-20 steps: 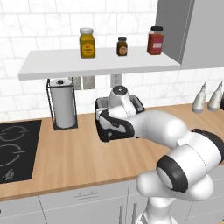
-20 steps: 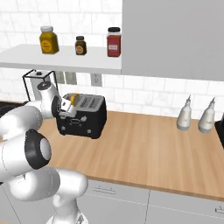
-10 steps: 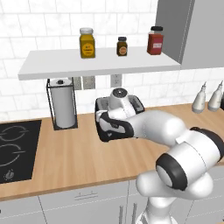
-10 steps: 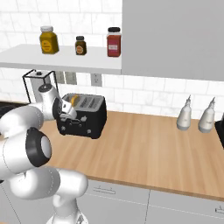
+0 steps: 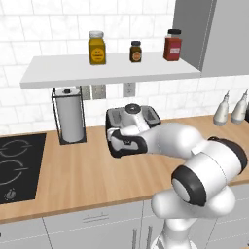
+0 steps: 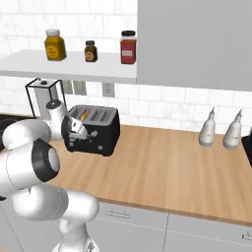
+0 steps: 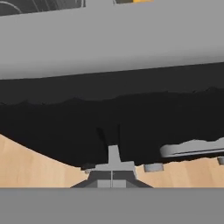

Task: Start the toaster. Once the lever pops up, take the bread to the plate on the dining counter.

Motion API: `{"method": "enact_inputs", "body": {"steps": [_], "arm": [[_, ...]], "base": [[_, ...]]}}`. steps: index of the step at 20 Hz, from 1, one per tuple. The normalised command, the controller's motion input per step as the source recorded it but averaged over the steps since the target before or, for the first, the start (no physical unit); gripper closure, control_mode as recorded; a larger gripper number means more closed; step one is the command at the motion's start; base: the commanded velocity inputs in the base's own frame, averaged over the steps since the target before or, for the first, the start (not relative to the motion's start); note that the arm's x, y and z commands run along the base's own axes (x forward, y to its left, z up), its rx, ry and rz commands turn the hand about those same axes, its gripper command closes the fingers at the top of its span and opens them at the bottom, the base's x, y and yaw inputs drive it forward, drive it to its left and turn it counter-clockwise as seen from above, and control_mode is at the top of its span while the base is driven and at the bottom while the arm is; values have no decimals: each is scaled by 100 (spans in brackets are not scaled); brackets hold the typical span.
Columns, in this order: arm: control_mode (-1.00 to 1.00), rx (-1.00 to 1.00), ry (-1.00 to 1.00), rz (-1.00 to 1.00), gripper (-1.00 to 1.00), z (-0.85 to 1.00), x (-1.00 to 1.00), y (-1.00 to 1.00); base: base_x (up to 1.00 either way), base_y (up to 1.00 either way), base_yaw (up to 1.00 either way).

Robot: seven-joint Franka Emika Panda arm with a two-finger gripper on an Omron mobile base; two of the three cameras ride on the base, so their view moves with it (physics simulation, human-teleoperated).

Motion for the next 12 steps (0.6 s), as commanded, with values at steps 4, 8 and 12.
{"method": "enact_inputs", "body": {"steps": [4, 8, 12], "arm": [[-100, 0, 2, 0, 100, -49, 0, -3], [-100, 0, 0, 0, 100, -47, -18, 0], [-100, 0, -2, 0, 100, -5, -74, 0]], "base": [[0, 0, 0], [0, 0, 0], [0, 0, 0]]}}
